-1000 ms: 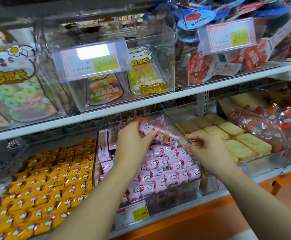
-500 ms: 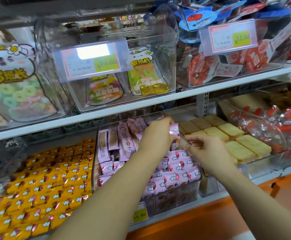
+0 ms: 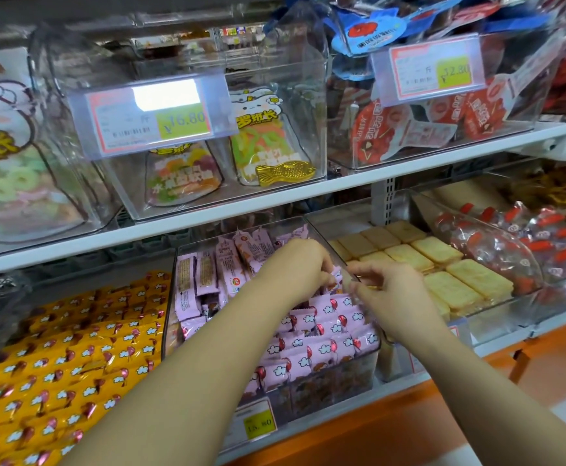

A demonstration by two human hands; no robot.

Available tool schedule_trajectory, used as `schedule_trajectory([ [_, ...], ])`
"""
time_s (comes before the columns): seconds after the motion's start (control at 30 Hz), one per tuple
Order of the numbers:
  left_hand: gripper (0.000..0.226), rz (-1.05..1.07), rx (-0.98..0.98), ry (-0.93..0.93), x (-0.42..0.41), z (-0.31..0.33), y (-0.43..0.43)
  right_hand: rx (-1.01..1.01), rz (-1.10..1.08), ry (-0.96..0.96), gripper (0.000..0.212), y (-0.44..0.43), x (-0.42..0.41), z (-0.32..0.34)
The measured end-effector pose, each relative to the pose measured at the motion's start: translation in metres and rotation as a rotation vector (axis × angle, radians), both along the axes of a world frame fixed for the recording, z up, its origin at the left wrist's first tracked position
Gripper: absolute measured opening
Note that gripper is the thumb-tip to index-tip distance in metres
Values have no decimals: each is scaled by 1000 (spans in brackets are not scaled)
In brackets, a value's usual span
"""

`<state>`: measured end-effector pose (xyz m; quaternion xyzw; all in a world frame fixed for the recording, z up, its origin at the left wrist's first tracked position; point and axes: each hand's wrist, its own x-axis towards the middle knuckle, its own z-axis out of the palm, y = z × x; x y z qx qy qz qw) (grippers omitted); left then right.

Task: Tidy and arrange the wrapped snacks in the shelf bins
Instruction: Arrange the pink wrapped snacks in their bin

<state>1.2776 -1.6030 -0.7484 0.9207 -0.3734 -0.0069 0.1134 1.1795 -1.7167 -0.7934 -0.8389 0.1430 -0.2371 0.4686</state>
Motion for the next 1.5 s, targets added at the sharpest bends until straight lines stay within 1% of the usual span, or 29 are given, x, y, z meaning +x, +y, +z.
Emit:
schedule_trajectory([
  [0.1,18,9,-5,23,2,2,-1,2,-8,5,20,1,2,0],
  [0.2,19,15,8,34,4,0,-8,-3,-20,4,18,1,2,0],
  [0.33,12,14,-7,65,6,-2,-8,7,-25,12,20,0,2,-1],
  [0.47,21,18,47,83,7,0,-1,17,-19,18,17,1,1,0],
  [0.57,23,32,45,95,8,-3,-6,31,-23,18,18,1,0,0],
  [0.67,29,29,26,82,7,-9,-9,28,-32,21,19,1,1,0],
  [0.77,41,-2,29,169,8,-11,-4,53,-29,22,20,0,2,0],
  [0.8,39,-11,49,185,8,-10,-3,54,-27,23,19,0,2,1],
  [0.87,26,-30,110,163,8,-10,-4,54,-18,20,17,-1,2,2],
  [0.9,23,-31,125,146,8,-10,-4,52,-12,16,16,-1,2,2],
  [1.0,35,-29,121,134,7,-10,2,57,-2,14,17,-2,-1,4],
  [1.1,26,-49,125,92,7,-12,11,64,5,20,16,-1,-2,5],
  [1.17,27,-57,134,58,7,-15,11,56,-1,22,16,-1,0,4],
  [1.27,31,-35,62,27,8,-12,8,45,-2,35,20,-1,2,2],
  [1.33,38,19,-2,57,10,-6,7,45,-2,28,20,-2,2,2],
  [1.37,37,44,-9,71,14,-5,6,43,-2,24,20,-2,1,2],
  [1.43,33,80,32,81,19,-5,2,22,2,23,20,-2,1,2],
  [1.5,34,113,88,102,21,-4,-2,-68,17,8,24,0,3,0],
])
